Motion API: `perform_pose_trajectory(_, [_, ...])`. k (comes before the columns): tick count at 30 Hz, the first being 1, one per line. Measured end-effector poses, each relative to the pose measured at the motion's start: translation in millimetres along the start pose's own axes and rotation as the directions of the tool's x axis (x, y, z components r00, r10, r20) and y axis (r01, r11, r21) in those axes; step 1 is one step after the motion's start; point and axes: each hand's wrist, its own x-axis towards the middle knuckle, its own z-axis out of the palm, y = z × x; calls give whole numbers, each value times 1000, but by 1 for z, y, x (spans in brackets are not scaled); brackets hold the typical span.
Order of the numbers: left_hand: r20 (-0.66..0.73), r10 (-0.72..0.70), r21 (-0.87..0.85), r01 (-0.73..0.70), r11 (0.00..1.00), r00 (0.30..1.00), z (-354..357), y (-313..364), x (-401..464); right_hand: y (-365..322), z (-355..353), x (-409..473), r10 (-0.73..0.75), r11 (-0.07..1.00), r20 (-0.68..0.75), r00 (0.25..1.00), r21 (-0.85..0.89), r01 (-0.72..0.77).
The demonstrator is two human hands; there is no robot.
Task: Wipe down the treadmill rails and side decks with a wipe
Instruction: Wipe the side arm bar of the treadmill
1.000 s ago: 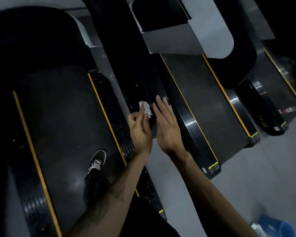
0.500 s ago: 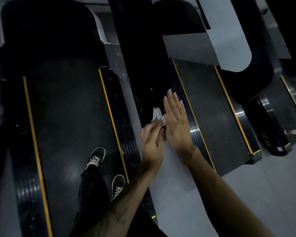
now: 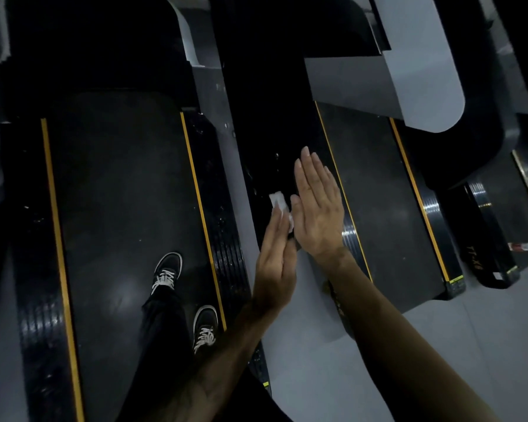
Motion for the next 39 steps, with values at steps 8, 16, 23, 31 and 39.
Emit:
perform_pose_trajectory(8, [-28, 39, -101, -42, 994, 999, -4, 4, 31, 8, -2, 7, -56, 997, -42, 998, 46, 58])
perform_pose_trajectory(16, [-89, 31, -11, -32, 999, 996, 10, -9, 8, 10, -4, 12, -64, 997, -28, 998, 51, 66])
perform_pose_trajectory(23, [-33, 32, -111, -36, 993, 999, 11, 6, 34, 6, -8, 34, 0, 996, 18, 1000, 94, -2])
perform_pose_trajectory(31, [-47, -47, -76, 43, 996, 998, 14, -11, 12, 9, -4, 28, -26, 985, 5, 1000, 171, 25])
perform_pose_trajectory(39, [-89, 90, -110, -99, 989, 992, 20, 2, 21, 9, -2, 25, -30, 983, 3, 1000, 179, 29])
